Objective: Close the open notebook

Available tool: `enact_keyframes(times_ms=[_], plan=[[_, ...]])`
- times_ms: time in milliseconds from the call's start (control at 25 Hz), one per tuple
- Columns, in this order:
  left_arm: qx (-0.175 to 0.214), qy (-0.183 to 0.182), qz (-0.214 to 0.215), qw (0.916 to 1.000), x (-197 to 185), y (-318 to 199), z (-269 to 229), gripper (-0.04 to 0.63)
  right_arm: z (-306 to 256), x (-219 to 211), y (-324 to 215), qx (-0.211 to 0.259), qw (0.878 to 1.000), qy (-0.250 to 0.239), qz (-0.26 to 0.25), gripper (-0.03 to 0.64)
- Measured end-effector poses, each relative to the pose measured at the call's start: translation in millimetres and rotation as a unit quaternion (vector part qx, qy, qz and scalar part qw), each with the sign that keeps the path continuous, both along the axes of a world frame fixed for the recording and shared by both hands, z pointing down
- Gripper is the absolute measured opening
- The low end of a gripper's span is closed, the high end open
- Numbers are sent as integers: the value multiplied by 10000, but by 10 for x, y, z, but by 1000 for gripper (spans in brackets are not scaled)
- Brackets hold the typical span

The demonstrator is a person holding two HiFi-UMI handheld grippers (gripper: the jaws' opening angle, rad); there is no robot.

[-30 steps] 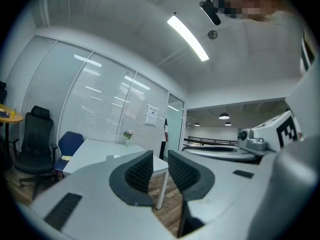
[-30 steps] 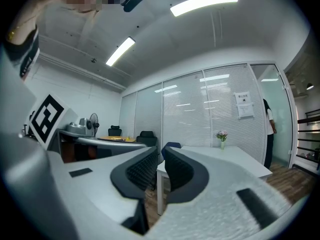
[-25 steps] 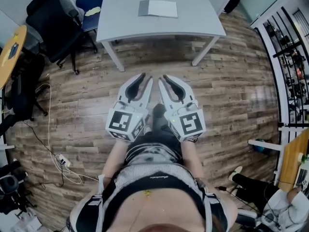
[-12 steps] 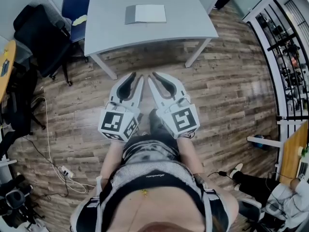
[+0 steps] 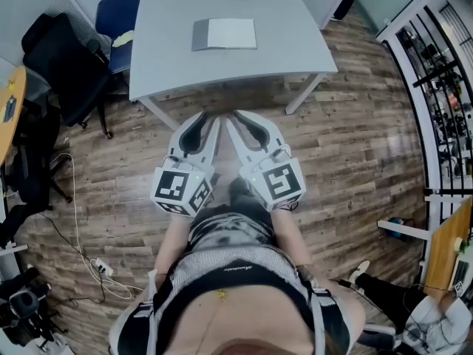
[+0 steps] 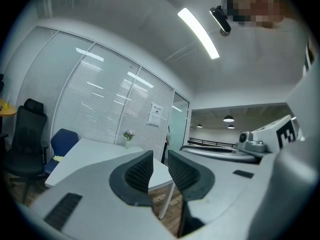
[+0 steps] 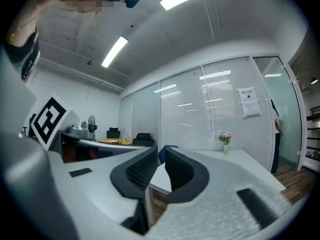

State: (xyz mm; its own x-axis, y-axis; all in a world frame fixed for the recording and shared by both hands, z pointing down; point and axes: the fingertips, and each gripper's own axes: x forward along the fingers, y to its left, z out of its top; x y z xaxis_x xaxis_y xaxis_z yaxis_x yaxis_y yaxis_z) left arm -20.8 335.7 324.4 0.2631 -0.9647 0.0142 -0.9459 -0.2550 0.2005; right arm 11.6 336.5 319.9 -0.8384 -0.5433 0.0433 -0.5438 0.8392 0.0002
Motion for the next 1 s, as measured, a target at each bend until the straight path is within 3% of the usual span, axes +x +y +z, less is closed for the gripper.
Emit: enact_keyframes(times_ms=[480,1000], plan=[[-52,-1,-342,9994,-83,-651,-11,66,-33,-113,-711,135,9992,-40,-378,49],[-21,-44,-524,9986,47,-1193,22,66,14,46,-1273,119,9986,77,-505,52]])
